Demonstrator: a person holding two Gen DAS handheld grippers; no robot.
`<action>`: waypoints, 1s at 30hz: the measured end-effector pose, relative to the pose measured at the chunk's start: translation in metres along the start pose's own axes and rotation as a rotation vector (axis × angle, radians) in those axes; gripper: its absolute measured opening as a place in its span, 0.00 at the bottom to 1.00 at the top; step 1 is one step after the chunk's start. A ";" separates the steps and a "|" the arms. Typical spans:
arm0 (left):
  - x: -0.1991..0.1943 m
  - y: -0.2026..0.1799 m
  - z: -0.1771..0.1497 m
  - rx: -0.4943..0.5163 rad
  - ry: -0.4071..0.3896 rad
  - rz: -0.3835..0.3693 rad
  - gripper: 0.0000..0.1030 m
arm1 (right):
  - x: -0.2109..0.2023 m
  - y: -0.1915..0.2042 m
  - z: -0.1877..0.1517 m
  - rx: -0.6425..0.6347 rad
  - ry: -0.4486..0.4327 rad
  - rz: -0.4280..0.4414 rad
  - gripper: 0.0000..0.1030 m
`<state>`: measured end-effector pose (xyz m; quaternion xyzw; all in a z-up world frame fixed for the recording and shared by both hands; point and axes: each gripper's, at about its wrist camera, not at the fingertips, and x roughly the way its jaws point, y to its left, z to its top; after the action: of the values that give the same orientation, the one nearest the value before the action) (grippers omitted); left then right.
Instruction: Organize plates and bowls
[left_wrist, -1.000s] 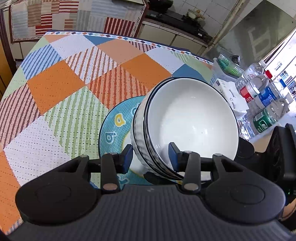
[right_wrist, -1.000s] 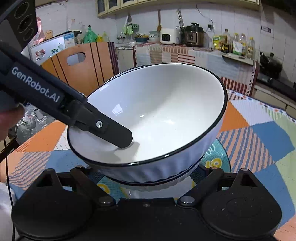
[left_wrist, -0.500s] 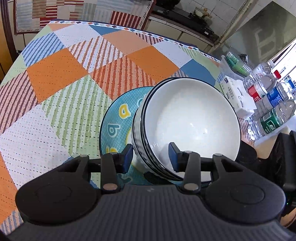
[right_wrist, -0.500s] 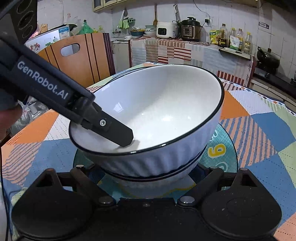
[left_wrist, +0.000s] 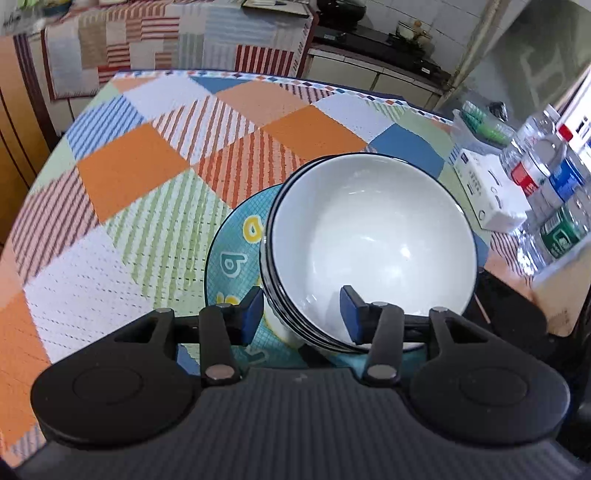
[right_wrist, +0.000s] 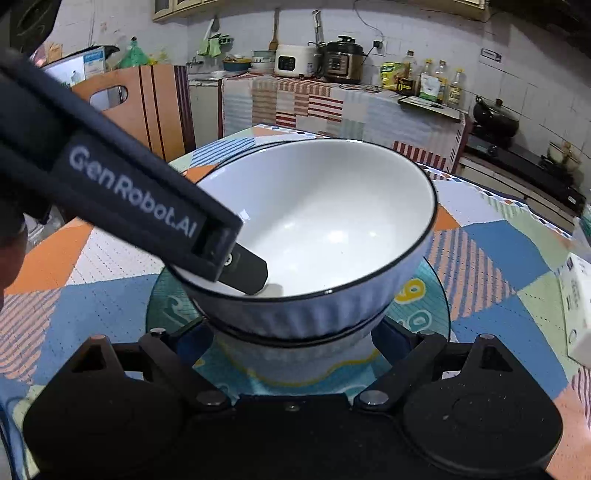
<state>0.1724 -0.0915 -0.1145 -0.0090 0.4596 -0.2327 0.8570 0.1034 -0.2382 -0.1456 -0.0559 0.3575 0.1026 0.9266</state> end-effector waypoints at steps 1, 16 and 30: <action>-0.004 -0.001 0.000 0.005 -0.004 -0.001 0.46 | -0.004 -0.002 0.000 0.008 0.000 0.003 0.92; -0.066 -0.025 -0.013 0.030 -0.082 0.078 0.58 | -0.071 -0.024 -0.003 0.101 -0.037 -0.037 0.92; -0.132 -0.033 -0.031 0.066 -0.109 0.088 0.69 | -0.162 -0.026 0.008 0.240 -0.062 -0.160 0.92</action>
<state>0.0729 -0.0611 -0.0218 0.0269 0.4043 -0.2091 0.8900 -0.0026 -0.2866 -0.0299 0.0303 0.3326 -0.0131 0.9425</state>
